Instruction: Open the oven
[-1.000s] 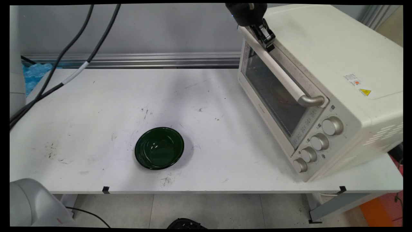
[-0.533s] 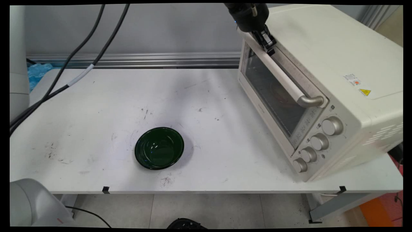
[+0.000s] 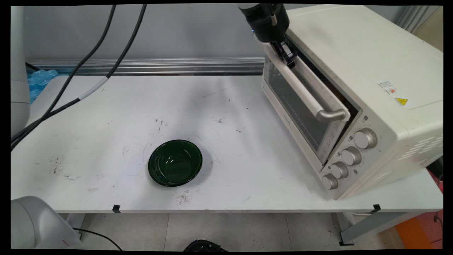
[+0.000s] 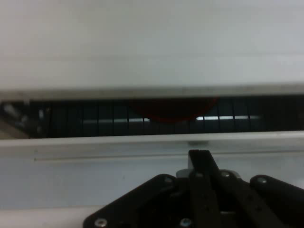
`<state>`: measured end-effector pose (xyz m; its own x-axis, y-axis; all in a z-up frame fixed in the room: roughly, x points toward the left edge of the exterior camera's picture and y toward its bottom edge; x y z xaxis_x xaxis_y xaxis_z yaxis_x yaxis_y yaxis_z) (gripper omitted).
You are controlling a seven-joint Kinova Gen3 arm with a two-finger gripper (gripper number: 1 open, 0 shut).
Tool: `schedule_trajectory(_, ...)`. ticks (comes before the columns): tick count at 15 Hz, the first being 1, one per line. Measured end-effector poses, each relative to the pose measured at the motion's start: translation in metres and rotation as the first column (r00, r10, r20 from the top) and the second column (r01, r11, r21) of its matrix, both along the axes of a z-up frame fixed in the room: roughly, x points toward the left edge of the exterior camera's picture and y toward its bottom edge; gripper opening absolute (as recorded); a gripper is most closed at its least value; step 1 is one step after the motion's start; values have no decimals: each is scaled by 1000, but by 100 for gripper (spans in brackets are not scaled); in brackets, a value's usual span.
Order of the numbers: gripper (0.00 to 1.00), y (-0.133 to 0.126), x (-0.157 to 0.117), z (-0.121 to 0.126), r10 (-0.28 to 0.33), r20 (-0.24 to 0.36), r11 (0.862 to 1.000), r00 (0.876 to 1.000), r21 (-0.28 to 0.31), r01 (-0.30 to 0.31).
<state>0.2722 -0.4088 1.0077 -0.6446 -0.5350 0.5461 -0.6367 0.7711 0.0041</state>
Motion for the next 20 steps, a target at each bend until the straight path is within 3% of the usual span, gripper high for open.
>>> schedule_trajectory(10, 0, 19, 21, -25, 4, 44, 999, 999, 47, -6)
schedule_trajectory(20, 0, 41, 44, -57, 31, 43, 998, 999, 58, -33)
